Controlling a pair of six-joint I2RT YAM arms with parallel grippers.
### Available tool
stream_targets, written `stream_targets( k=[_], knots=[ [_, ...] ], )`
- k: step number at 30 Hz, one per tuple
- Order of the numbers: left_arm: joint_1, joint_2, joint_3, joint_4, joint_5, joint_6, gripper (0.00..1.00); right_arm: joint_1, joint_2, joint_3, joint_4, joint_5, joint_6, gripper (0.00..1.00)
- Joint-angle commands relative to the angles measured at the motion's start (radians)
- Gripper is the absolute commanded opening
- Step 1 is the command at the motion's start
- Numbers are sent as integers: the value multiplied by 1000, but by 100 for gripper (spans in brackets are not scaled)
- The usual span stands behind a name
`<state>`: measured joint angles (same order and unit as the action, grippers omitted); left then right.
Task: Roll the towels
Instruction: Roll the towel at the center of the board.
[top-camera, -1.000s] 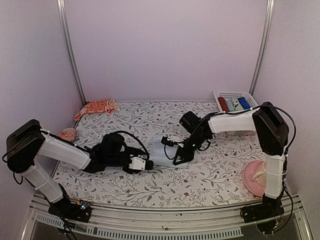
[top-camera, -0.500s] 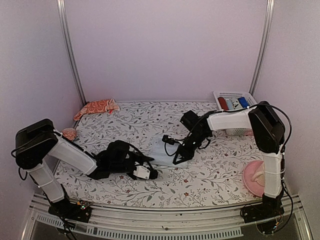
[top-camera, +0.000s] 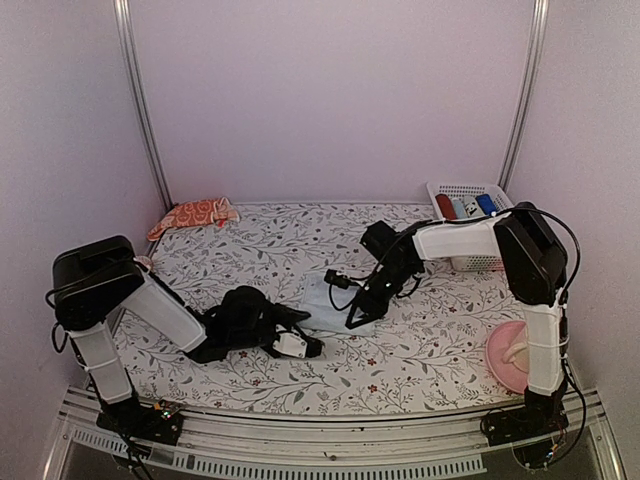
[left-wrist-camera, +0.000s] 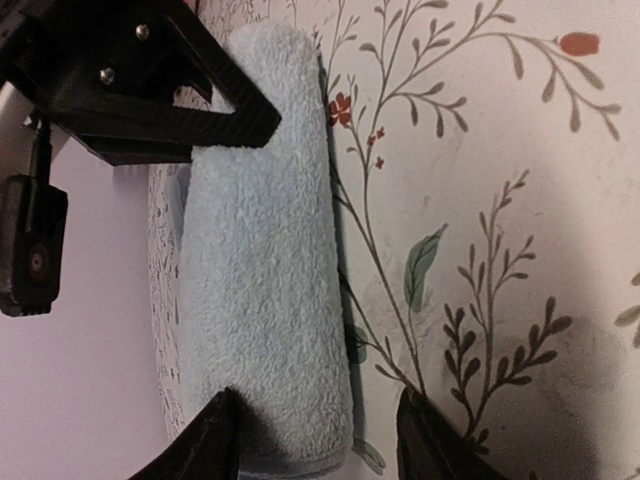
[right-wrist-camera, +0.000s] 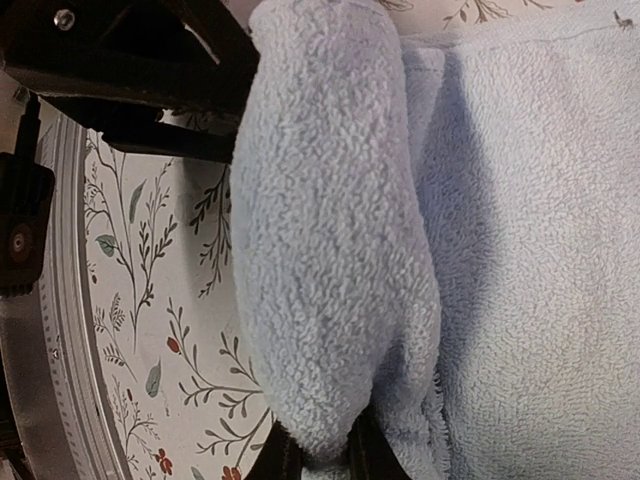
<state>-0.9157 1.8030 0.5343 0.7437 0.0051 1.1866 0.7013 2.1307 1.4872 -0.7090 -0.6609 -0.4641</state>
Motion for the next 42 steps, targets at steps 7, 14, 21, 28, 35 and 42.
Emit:
stream_targets(
  k=[7, 14, 21, 28, 35, 42],
  knots=[
    [-6, 93, 55, 42, -67, 25, 36, -12, 58, 15, -50, 32, -20, 14],
    [2, 101, 96, -76, -55, 4, 2, -23, 61, 25, -56, 26, -29, 16],
    [7, 53, 130, -267, -20, -38, 0, -26, 1, 21, -55, 82, -31, 33],
    [34, -13, 245, -611, 87, -195, 0, -24, -233, -151, 97, 252, 29, 54],
    [67, 24, 340, -832, 197, -273, 0, 36, -440, -432, 364, 401, 30, 65],
    [116, 61, 455, -1012, 315, -326, 0, 167, -616, -668, 676, 542, -113, 69]
  ],
)
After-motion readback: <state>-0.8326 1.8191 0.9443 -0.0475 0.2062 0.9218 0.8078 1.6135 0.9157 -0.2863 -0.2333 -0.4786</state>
